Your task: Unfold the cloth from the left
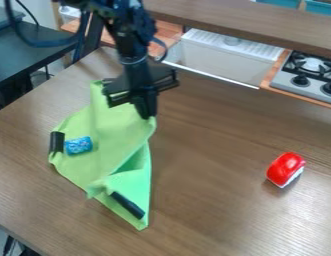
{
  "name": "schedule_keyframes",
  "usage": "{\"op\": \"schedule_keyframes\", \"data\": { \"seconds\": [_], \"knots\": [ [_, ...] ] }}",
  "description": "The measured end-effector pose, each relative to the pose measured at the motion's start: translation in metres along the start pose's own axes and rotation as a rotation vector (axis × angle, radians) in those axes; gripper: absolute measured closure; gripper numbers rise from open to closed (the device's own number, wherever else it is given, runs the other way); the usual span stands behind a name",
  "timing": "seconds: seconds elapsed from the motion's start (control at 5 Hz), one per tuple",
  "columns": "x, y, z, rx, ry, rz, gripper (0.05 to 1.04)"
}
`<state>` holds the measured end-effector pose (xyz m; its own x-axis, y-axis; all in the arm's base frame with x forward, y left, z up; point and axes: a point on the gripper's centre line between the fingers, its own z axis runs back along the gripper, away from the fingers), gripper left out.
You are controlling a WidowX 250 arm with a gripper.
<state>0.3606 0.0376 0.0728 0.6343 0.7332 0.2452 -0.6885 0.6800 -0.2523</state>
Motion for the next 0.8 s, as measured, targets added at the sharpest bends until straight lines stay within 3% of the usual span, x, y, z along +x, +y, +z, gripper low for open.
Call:
{"op": "schedule_keyframes", "data": {
  "seconds": [0.4,0.8],
  "knots": [
    [-0.010,-0.058,-0.016,-0.006,0.022,0.013,1.034],
    [-0.020,-0.103,-0.030,-0.037,0.006,-0.028,1.034]
  ]
}}
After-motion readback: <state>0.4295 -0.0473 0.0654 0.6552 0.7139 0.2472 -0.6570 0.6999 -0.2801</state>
